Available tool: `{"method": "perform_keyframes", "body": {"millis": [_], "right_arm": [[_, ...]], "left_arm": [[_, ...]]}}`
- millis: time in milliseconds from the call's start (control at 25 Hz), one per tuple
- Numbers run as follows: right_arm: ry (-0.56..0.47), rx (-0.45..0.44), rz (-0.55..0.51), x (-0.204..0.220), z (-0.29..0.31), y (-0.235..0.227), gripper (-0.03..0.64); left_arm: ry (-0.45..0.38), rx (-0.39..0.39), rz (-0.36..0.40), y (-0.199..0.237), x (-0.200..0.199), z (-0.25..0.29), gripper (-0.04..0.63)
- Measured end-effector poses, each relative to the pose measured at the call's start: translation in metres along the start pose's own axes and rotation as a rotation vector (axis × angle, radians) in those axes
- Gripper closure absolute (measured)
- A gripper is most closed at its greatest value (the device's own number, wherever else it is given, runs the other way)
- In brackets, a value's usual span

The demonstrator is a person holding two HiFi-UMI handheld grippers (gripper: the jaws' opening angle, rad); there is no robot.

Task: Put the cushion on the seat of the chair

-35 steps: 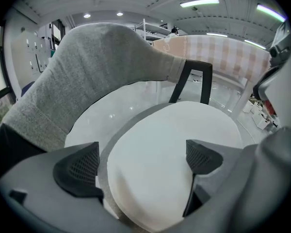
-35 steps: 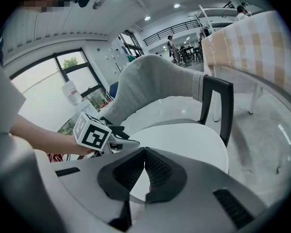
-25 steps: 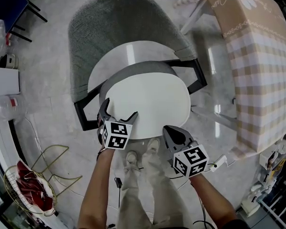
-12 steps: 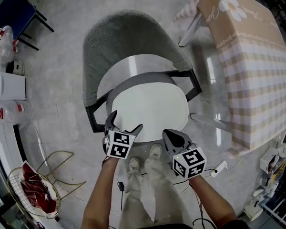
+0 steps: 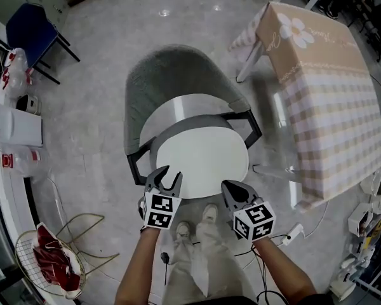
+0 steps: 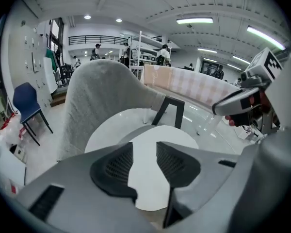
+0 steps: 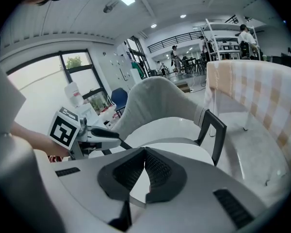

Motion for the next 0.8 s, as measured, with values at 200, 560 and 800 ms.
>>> {"method": "perform_keyframes", "body": {"millis": [200,560,800], "right_arm": [[-0.007,0.023,-0.019,-0.003,-0.002,0.001,0.6],[0.047,0.179,0.019,0.037,0.019,-0.052,0.6],[0.123,0.379,0.121,0.086,0.029,-0.111,0.598]], "left_arm": [[-0.055,0.023,0.004,-0.004,-0.011,-0.02,0.558],[-0.053,0.087,0.035,-0.02,0.004,-0.017,0.592],[-0.037,0.116,0.034,-0.032,0.022,-0.007,0.591]]}}
Point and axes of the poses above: the fingertips, and each gripper's own axes: z forward along the fingers, y to its left, x out of its underside, the point moved 8 cm from there along -z, backward along the fingers, and after that the axes turned 8 degrees about z, right-handed, at the moved point
